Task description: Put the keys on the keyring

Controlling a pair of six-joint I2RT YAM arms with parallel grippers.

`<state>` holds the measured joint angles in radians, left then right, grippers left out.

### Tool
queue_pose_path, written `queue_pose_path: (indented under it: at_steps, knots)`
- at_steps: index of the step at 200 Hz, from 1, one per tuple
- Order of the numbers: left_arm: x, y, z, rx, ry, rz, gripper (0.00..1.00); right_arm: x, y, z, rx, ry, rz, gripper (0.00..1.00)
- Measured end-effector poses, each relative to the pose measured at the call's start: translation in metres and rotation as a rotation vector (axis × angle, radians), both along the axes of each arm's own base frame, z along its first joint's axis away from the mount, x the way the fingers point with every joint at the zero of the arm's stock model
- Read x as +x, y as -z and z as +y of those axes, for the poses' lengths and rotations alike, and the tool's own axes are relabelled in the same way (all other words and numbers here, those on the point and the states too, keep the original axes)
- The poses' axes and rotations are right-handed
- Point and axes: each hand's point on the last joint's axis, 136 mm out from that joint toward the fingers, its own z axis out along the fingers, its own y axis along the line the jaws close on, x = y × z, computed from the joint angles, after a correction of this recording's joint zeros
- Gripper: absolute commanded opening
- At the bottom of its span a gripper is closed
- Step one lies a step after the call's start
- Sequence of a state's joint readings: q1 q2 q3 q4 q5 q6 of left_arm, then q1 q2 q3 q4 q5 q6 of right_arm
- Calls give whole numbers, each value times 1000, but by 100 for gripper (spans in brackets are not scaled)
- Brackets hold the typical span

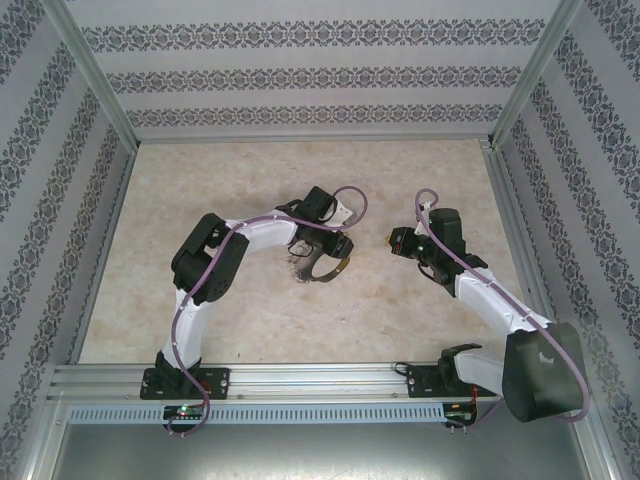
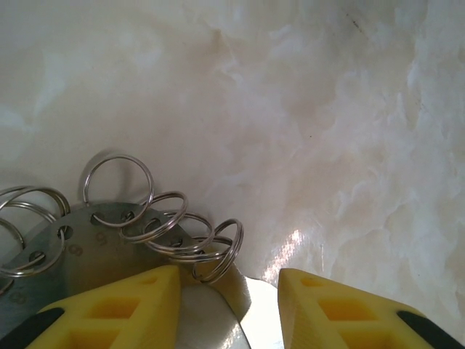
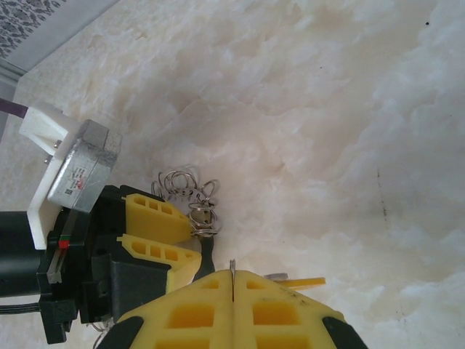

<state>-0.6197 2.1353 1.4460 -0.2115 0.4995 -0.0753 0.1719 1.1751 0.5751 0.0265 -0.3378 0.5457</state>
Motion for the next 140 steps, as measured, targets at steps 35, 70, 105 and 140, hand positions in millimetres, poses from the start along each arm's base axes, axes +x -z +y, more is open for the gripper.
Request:
queue_pose_path:
  at_steps: [35,70,105,140]
  knots:
    - [4,-12,-8,-33,14,-12,40,0,3,0,-2,0,7,0]
    - [13,-29,-16,-67,21,-44,40,1,5,0,-3,-1,15,0]
    - [14,-31,-17,-69,25,-51,40,1,5,0,-4,-2,12,0]
    - [10,-29,-14,-56,46,-58,39,1,5,0,-4,-2,11,0]
